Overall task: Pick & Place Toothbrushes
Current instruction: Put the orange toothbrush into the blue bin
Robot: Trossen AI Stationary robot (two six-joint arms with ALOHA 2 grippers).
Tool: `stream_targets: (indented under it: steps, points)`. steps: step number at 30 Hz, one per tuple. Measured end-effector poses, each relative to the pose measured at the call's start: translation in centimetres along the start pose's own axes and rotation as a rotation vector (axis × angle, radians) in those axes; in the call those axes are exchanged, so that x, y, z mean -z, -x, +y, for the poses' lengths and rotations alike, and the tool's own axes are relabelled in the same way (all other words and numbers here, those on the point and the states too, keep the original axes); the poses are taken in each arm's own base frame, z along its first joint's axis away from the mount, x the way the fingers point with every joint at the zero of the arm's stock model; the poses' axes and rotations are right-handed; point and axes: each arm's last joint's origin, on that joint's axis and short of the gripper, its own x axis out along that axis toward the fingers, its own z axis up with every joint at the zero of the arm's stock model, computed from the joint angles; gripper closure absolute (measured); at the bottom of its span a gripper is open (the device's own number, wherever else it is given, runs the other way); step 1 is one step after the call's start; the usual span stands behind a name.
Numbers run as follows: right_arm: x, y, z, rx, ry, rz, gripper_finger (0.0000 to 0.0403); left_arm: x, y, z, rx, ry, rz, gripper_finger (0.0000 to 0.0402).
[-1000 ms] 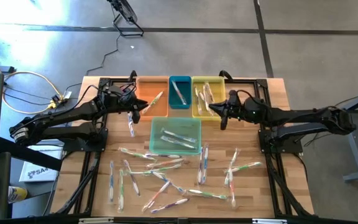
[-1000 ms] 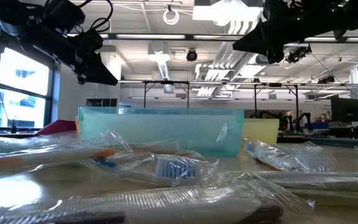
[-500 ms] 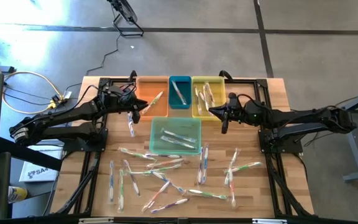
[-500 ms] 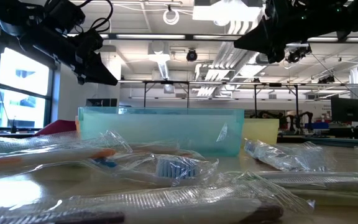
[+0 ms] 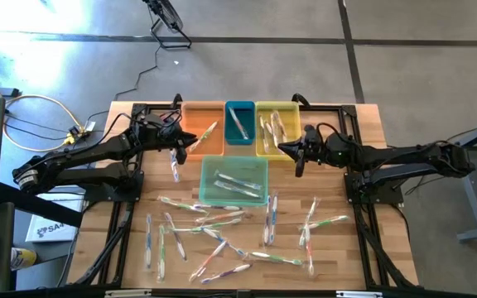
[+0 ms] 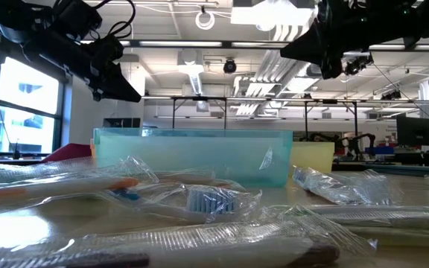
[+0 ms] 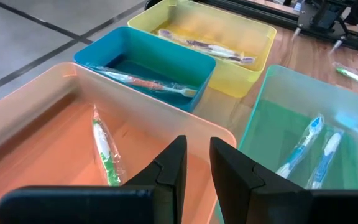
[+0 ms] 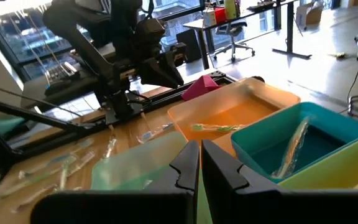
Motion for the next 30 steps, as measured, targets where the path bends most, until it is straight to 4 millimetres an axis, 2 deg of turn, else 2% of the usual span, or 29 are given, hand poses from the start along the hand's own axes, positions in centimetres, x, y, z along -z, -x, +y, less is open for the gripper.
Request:
stream_targets:
  steps: [7, 15, 20, 25, 30]
  points:
    - [0.2, 0.2, 1.6, -0.024, -0.034, 0.005, 0.0399, 0.5, 0.0, 0.0, 0.0, 0.007, 0.049, 0.0333]
    - [-2.2, 0.9, 5.4, 0.068, -0.054, 0.081, 0.0399, 1.0, 0.1, 0.0, -0.003, 0.015, 0.107, 0.0333]
    - [-3.5, 1.7, 7.5, 0.112, -0.132, 0.172, 0.04, 1.0, 0.1, 0.0, -0.003, 0.015, 0.106, 0.0333]
    - [-3.4, 2.3, 9.4, 0.14, -0.23, 0.322, 0.04, 1.0, 0.1, 0.0, -0.003, 0.015, 0.106, 0.0333]
    - [-2.4, 2.4, 11.2, 0.177, -0.316, 0.444, 0.04, 1.0, 0.1, 0.0, -0.003, 0.015, 0.106, 0.0333]
